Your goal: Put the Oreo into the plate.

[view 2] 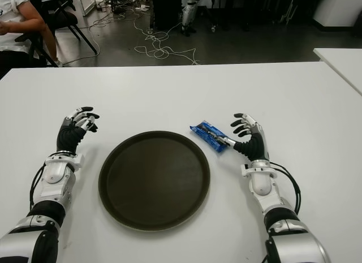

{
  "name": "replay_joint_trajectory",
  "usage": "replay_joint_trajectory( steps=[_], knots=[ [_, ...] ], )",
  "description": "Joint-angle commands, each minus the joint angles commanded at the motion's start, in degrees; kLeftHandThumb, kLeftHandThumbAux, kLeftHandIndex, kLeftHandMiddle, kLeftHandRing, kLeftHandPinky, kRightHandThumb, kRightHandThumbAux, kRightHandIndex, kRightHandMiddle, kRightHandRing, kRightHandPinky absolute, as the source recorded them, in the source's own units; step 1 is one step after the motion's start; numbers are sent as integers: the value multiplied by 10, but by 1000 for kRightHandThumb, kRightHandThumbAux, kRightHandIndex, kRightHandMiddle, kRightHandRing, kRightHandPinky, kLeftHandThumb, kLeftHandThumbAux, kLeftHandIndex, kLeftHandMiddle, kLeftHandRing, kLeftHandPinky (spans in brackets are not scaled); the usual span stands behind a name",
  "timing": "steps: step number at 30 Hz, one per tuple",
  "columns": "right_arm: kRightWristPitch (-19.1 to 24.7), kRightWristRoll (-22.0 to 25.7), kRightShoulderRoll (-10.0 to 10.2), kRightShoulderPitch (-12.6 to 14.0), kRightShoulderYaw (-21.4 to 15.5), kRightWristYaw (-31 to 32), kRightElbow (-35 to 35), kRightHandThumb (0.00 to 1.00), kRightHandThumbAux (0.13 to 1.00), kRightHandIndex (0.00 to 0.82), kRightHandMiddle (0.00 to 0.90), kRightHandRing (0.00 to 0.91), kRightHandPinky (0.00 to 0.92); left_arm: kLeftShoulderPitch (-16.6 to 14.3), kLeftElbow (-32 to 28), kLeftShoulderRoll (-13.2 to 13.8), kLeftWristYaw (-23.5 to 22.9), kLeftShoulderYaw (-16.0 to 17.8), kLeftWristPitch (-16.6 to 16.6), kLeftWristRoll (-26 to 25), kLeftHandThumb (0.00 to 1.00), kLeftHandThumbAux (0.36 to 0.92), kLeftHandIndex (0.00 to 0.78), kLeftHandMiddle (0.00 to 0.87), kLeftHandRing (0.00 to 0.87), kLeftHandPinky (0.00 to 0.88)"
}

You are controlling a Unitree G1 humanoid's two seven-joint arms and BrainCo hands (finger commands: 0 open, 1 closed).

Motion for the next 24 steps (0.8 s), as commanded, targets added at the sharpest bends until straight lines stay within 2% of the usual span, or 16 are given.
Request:
replay_joint_trajectory(
  steps=[8, 17, 24],
  knots=[
    [0, -1, -1, 2, 0, -1, -2, 60, 790, 297, 451, 486, 510, 2, -2, 0, -5, 1, 3, -4, 923, 677, 310, 448, 554, 529],
    [-2, -3, -1, 3, 1, -3, -3, 109, 793, 301, 451, 480, 520, 5, -8, -4, -17, 7, 0, -16, 923, 678, 308, 446, 558, 561],
    [-1, -5, -1, 4, 2, -7, -4, 87, 798, 312, 463, 488, 522, 8, -15, -4, -14, 5, 3, -15, 923, 678, 308, 449, 561, 568]
  ],
)
